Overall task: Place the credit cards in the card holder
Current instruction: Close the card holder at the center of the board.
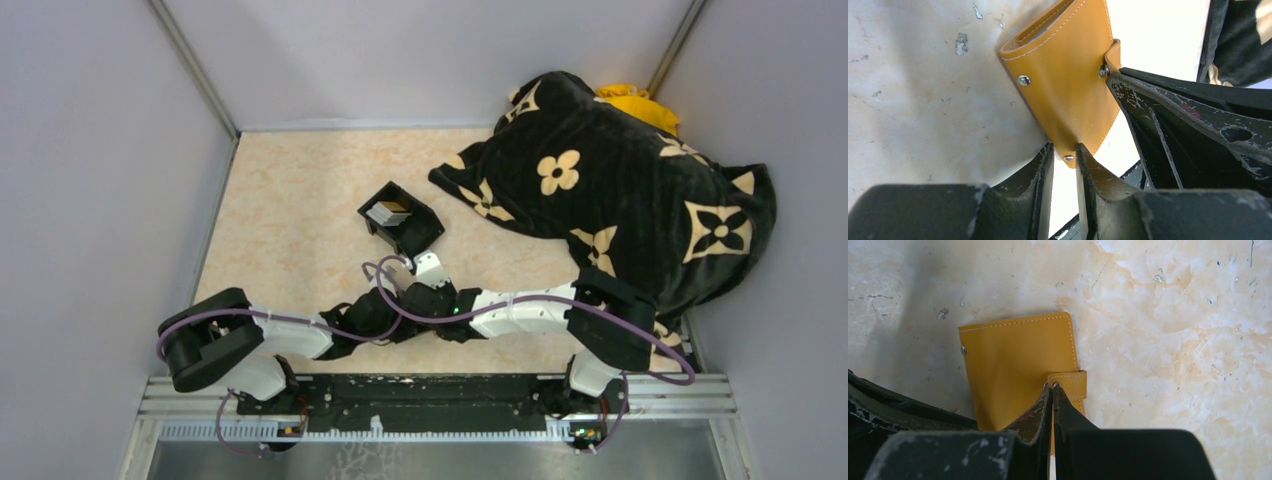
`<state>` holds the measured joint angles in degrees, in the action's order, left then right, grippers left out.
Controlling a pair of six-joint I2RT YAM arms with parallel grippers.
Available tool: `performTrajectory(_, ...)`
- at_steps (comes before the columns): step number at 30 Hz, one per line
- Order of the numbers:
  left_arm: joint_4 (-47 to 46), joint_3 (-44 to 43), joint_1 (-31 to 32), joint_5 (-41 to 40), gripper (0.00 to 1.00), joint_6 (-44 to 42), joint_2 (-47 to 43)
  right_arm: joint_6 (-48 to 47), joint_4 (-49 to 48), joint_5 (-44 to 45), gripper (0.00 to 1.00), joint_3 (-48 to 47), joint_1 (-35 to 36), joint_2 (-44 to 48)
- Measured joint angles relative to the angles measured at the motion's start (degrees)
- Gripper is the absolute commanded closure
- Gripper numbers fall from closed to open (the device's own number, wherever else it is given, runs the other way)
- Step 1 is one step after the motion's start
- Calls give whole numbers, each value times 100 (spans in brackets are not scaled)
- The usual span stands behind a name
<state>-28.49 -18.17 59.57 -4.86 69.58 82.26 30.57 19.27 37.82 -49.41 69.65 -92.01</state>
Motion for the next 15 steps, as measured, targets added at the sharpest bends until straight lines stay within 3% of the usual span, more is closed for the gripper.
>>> performTrajectory(15, 162, -98, -17, -22, 70, -48, -4, -66, -44, 4, 100, 76, 26, 68)
